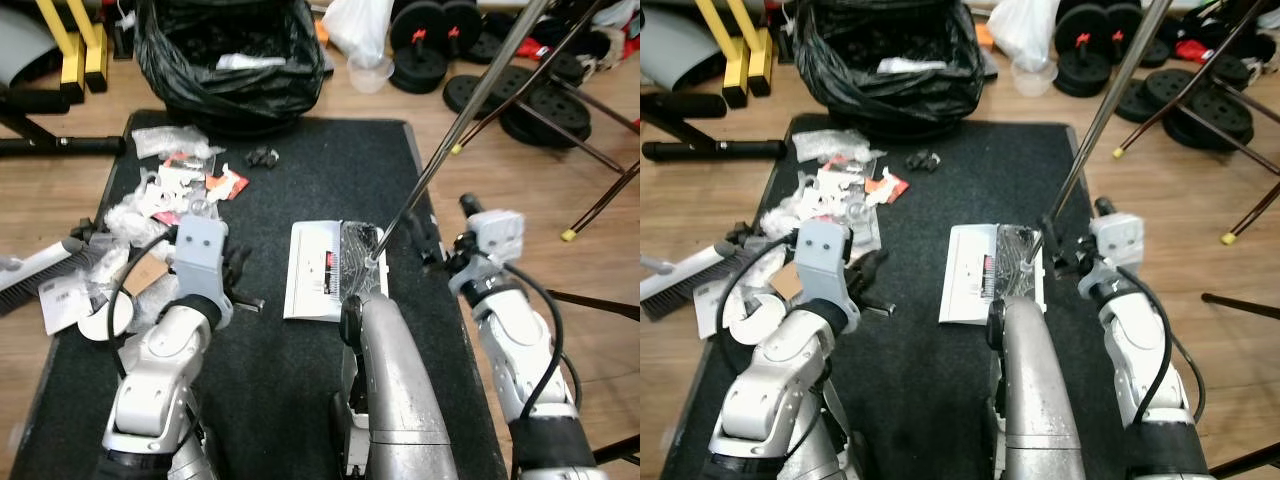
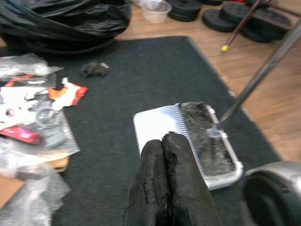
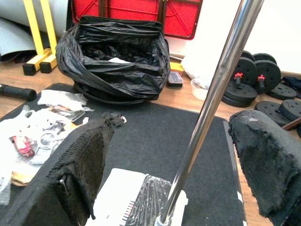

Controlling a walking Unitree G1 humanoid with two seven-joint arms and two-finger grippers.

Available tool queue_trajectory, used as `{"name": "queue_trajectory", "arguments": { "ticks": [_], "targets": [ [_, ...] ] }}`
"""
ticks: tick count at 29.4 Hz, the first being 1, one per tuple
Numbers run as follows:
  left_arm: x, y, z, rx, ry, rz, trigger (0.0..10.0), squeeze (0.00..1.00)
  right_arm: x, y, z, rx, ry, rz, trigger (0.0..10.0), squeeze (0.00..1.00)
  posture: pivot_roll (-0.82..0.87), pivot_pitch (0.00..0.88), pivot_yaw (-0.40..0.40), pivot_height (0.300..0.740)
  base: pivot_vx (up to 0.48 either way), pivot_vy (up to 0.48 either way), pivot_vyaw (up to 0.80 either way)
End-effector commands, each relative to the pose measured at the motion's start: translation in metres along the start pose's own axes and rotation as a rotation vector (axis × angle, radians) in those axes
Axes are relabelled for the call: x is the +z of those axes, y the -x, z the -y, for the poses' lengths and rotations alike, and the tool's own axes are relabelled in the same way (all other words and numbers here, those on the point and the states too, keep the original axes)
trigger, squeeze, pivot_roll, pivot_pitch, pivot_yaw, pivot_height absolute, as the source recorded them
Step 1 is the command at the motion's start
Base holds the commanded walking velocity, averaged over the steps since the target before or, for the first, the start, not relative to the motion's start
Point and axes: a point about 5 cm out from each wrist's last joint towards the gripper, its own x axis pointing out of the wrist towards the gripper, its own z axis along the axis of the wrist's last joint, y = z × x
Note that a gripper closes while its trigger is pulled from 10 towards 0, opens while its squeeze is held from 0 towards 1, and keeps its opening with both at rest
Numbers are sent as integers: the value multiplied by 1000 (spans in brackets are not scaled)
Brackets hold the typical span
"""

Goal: Sweep floor

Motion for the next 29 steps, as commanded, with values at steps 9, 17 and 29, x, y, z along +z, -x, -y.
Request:
{"name": "queue_trajectory", "arguments": {
  "ticks": [9,17,29],
  "targets": [
    [-10,-8,7,7,-19,15,10000,0,-6,24,-12,-17,-168,-67,10000,0,-145,79,-137,460,0,0,0],
    [-12,-14,8,17,-27,24,10000,0,-8,19,-13,4,-160,-100,10000,0,-150,63,-151,480,0,0,0],
    [-14,-18,7,30,-32,32,10000,0,-7,18,-12,17,-157,-119,10000,0,-153,60,-148,500,0,0,0]
  ]
}}
